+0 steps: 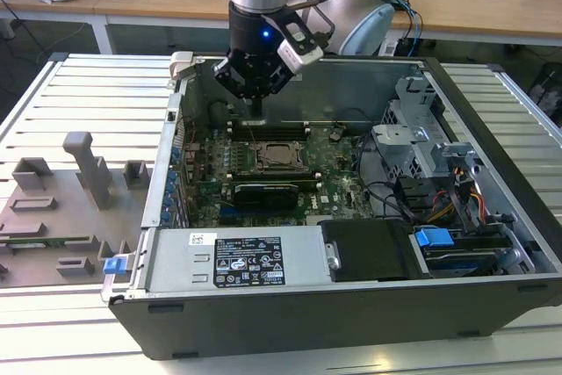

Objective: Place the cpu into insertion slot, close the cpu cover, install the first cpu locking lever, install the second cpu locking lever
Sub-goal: 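Install the first cpu locking lever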

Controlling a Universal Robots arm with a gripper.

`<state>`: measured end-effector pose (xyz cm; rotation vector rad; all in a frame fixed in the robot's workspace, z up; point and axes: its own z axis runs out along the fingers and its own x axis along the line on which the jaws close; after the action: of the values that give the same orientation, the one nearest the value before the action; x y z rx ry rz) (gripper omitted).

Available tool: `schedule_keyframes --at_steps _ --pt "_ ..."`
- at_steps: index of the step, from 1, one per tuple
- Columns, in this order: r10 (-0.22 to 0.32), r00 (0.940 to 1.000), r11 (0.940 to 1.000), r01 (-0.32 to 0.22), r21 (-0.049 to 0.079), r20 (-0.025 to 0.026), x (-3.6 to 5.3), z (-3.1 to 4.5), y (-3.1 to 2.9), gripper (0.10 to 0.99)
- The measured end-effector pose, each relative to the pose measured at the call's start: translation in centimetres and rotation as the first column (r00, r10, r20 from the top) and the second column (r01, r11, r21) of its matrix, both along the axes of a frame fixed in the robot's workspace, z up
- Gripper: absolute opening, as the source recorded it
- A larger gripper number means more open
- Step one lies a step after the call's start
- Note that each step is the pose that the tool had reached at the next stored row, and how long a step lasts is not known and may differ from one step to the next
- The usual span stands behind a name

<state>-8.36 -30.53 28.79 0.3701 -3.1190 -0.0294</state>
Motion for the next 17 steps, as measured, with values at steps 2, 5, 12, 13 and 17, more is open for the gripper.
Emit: schedule_keyframes --at_steps 2,5,12,13,17 --pt "0.000 1.0000 1.0000 0.000 0.000 0.0000 -0.03 -0.17 0.36 0.106" --pt "0.000 1.0000 1.0000 0.000 0.000 0.0000 -0.02 -0.70 0.57 0.106" --pt "0.000 1.0000 1.0000 0.000 0.000 -0.0001 -0.30 -1.95 0.70 0.106" --pt "0.000 1.0000 1.0000 0.000 0.000 -0.0001 -0.85 -2.01 0.70 0.106" --pt "0.000 1.0000 1.0000 0.000 0.000 0.0005 -2.73 -2.20 0.76 0.106"
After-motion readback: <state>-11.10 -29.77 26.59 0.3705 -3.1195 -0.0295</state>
